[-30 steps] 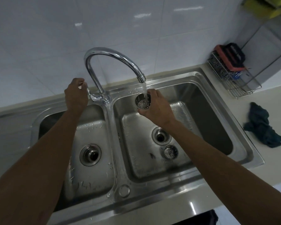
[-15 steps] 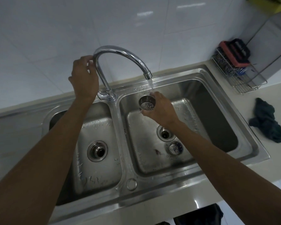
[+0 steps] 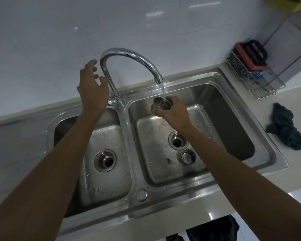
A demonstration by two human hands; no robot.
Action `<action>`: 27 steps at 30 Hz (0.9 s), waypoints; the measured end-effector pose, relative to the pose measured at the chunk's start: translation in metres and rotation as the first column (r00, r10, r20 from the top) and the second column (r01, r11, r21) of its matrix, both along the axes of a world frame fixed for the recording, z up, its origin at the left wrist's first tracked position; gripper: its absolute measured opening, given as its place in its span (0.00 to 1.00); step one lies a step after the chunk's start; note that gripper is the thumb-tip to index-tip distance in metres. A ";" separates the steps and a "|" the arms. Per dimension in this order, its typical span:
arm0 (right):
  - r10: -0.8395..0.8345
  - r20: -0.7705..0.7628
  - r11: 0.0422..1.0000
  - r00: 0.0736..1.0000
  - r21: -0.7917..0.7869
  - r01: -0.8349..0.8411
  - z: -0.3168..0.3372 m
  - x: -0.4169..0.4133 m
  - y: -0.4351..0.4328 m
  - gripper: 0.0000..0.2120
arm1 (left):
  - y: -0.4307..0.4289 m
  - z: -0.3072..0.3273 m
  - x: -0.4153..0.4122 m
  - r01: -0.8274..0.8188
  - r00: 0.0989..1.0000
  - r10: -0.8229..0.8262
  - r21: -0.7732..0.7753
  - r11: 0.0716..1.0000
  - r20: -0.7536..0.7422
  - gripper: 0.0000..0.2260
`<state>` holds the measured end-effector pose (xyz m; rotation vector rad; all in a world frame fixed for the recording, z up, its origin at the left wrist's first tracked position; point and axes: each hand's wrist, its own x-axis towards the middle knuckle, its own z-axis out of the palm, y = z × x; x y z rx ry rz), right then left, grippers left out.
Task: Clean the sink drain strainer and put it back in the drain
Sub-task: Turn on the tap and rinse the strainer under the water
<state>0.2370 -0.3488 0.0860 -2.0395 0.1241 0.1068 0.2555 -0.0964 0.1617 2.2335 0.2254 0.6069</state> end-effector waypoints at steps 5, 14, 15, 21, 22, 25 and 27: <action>0.069 -0.579 0.498 0.812 0.725 0.475 -0.001 0.001 -0.001 0.24 | -0.007 -0.015 -0.007 -0.015 0.998 0.014 -0.022 1.000 -0.060 0.20; 0.181 -0.671 0.096 0.719 0.739 0.666 -0.008 0.004 0.007 0.33 | -0.018 -0.042 -0.018 -0.005 0.950 0.049 0.141 0.990 -0.309 0.17; 0.193 -0.668 0.075 0.719 0.740 0.668 -0.008 0.004 0.007 0.34 | -0.013 -0.043 -0.017 -0.006 0.941 0.077 0.213 0.977 -0.328 0.19; 0.146 -0.634 0.156 0.759 0.773 0.615 -0.001 -0.002 0.004 0.31 | 0.013 -0.052 -0.011 0.053 0.903 0.165 0.484 0.873 -0.396 0.25; 0.124 -0.620 0.191 0.775 0.781 0.594 0.000 -0.002 0.005 0.29 | 0.013 -0.053 -0.012 0.072 0.903 0.149 0.485 0.872 -0.402 0.25; -0.013 -0.512 0.588 0.859 0.691 0.421 0.002 -0.003 0.014 0.25 | -0.002 -0.055 -0.016 0.128 0.902 0.091 0.462 0.878 -0.423 0.21; -0.134 -0.331 0.866 0.934 0.420 0.273 0.001 -0.006 0.018 0.29 | -0.015 -0.056 -0.019 0.156 0.903 0.060 0.455 0.877 -0.425 0.20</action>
